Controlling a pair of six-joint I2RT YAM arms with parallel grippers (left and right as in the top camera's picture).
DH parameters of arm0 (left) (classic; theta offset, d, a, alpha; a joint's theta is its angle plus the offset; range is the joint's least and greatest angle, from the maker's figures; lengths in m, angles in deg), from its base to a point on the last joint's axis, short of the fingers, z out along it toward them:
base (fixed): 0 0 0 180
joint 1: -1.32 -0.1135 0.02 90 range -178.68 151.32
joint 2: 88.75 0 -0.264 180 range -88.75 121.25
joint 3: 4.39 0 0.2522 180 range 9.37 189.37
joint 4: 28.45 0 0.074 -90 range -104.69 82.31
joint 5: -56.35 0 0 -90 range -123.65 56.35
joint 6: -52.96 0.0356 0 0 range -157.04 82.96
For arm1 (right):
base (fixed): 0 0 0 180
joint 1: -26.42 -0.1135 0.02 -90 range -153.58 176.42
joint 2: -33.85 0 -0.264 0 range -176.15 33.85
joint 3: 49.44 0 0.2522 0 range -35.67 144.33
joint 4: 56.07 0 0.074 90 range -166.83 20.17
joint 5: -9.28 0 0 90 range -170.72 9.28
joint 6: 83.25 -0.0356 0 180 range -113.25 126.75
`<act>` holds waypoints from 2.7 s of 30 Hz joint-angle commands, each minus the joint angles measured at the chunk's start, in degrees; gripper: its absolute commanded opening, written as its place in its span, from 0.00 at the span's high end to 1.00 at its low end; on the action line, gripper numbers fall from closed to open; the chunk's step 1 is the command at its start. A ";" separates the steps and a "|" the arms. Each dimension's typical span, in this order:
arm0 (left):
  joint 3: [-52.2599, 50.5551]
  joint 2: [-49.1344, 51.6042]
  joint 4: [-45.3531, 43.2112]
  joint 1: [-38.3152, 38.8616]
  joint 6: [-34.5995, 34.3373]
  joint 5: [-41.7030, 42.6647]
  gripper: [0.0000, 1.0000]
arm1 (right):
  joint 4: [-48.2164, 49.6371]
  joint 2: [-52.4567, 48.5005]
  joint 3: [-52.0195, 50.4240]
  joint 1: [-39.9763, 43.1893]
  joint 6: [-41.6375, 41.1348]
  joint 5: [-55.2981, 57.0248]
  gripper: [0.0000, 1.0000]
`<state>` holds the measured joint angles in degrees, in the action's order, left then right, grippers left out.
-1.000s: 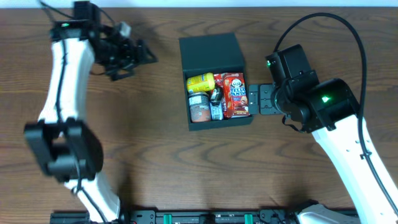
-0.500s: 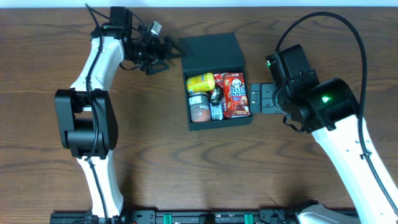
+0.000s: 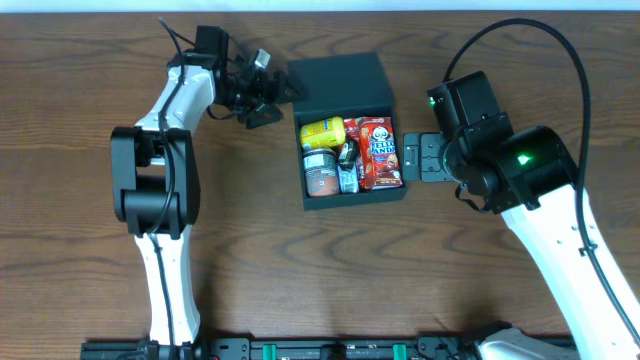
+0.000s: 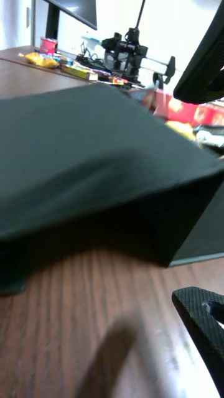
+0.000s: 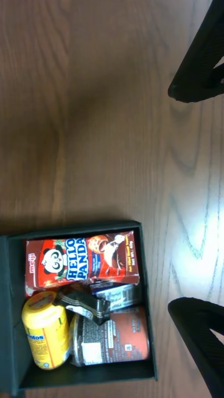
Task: Pack container
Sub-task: 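Move the left gripper to the box lid's back edge and grasp it, then swing the lid forward with the left gripper to close over the box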
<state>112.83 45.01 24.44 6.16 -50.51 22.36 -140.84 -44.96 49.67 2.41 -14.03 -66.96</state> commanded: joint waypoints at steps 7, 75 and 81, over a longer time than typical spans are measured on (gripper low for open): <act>-0.24 0.61 -9.40 1.92 -3.89 0.98 0.05 | 0.07 0.07 0.37 0.09 -0.46 1.05 0.01; -0.20 -28.57 22.01 19.93 34.01 -19.85 0.05 | 5.03 0.07 0.39 16.72 1.62 4.24 0.01; -0.20 -31.19 28.22 24.02 34.03 -23.67 0.05 | 4.98 0.07 0.39 18.95 1.62 4.22 0.01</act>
<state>112.16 15.15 51.07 28.61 -17.46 2.05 -135.94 -44.96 49.67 20.36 -13.17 -63.71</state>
